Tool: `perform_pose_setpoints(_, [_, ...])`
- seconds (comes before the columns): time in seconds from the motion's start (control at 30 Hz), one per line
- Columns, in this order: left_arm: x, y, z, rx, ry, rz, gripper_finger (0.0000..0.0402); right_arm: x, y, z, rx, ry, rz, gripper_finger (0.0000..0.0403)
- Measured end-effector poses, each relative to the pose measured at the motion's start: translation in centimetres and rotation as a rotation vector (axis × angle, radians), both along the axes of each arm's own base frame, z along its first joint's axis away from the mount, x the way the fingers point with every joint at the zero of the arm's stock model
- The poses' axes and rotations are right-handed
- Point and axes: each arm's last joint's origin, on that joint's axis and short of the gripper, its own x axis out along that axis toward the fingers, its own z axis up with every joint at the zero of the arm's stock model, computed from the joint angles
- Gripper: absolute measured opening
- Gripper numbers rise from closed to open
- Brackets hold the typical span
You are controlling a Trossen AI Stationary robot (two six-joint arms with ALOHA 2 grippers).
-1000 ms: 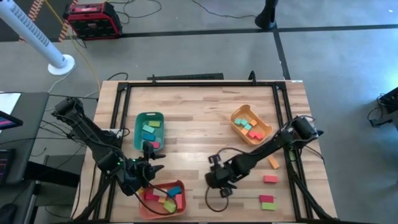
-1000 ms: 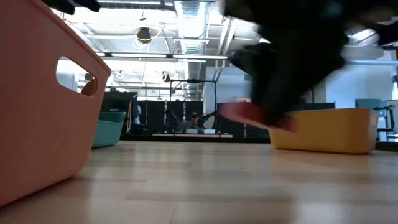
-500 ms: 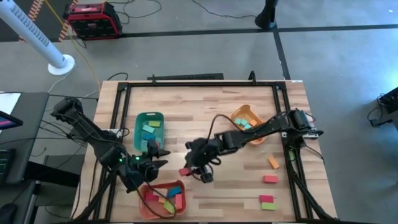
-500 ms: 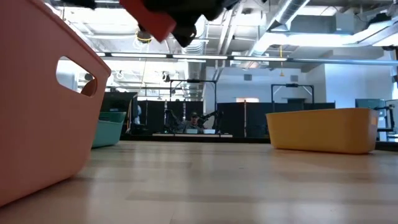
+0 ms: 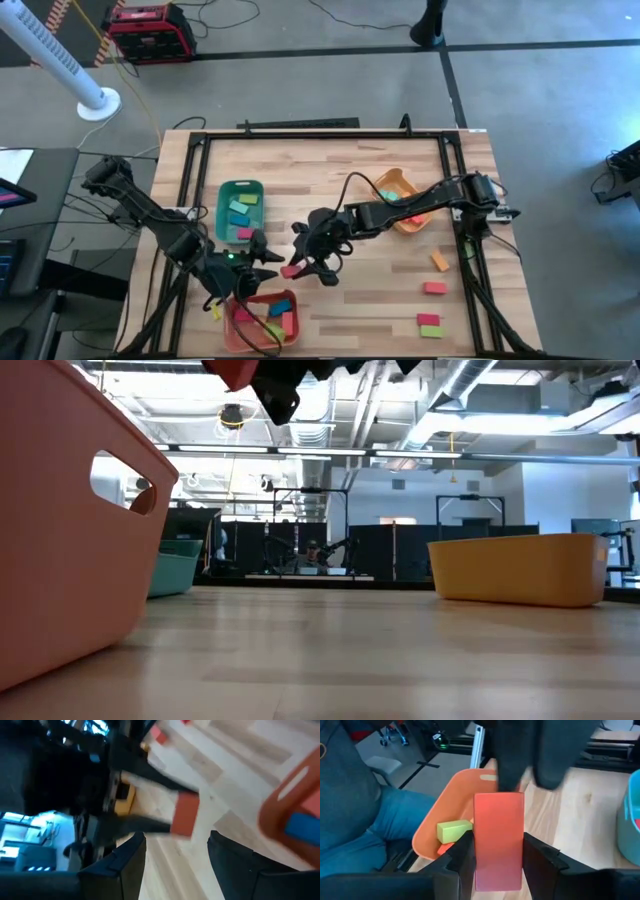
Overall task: Sort blocks by size
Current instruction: Put the thin orange rectangular block into the green bin
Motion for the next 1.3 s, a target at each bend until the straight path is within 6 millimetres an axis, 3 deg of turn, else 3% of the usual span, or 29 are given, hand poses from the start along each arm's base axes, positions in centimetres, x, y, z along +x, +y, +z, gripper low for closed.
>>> perform_pose_setpoints(0.27, [1.4,0.9,0.6,-0.091,-0.02,-0.083,0.0203,0.1,-0.3,0.1,0.008,-0.004,-0.005,0.0161])
perform_pose_setpoints(0.6, [3.2,0.2,-1.5,-0.03,0.035,-0.103,0.0198,0.2,-0.3,0.3,0.007,-0.03,-0.003,0.0161])
perform_pose_setpoints(1.03, [3.4,0.2,-1.7,0.008,0.029,-0.104,0.0089,0.2,-0.6,0.2,0.015,-0.016,-0.013,0.0161])
perform_pose_setpoints(1.3, [3.3,0.0,-1.7,0.026,0.033,-0.12,0.0066,0.2,-1.1,0.1,0.055,0.027,-0.043,0.0161])
